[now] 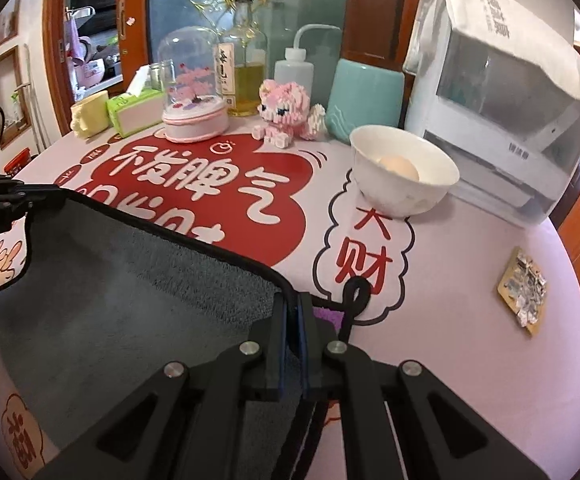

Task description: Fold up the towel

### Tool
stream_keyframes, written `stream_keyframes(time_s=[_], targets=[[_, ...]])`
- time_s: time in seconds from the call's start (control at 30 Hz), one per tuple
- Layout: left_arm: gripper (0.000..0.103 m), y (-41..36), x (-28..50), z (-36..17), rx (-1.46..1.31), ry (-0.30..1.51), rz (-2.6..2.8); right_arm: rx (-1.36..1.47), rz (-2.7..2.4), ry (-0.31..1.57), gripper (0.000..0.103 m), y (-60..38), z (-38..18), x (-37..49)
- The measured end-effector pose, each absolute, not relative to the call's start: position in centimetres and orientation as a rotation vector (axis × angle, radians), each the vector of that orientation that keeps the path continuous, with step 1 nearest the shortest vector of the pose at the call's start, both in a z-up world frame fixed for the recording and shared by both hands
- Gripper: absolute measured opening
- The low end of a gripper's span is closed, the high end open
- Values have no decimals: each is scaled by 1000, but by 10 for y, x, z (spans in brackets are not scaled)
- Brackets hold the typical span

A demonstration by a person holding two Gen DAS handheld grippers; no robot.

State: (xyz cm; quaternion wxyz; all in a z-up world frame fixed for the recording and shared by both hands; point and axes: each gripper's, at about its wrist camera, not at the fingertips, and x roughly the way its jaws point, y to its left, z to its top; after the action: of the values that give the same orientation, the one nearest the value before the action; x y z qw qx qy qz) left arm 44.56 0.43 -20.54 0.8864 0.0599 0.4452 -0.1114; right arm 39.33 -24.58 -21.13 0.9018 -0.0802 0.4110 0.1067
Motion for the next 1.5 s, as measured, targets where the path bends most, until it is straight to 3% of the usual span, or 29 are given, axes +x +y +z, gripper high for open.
stream_keyframes(time_s=[0.07, 0.13, 0.2, 0.27, 0.33, 0.53, 0.77, 0.9, 1.13, 1.5], targets=[[8, 5, 448, -208, 109, 943, -211, -154, 212, 865, 7, -246, -214, 395], [20, 6, 447, -209, 96, 946, -193, -132, 191, 885, 11, -246, -215, 396], [24, 8, 443, -207, 93, 937, -169, -122, 140, 892, 19, -247, -215, 395], [27, 12, 438, -204, 75, 933, -156, -106, 99, 902, 37, -248, -215, 392], [35, 16, 431, -199, 56, 925, -136, -82, 74, 909, 46, -251, -213, 390], [53, 31, 399, -182, 38, 900, -100, -41, 49, 909, 59, -250, -197, 359], [61, 59, 335, -161, 31, 896, -70, 5, 22, 918, 79, -239, -178, 305], [73, 80, 293, -146, 4, 898, -62, 25, -14, 942, 84, -228, -171, 265], [78, 109, 214, -127, -74, 913, -60, 94, -77, 984, 90, -210, -160, 189], [79, 112, 109, -96, 32, 966, -95, 110, -61, 997, 100, -167, -120, 98]])
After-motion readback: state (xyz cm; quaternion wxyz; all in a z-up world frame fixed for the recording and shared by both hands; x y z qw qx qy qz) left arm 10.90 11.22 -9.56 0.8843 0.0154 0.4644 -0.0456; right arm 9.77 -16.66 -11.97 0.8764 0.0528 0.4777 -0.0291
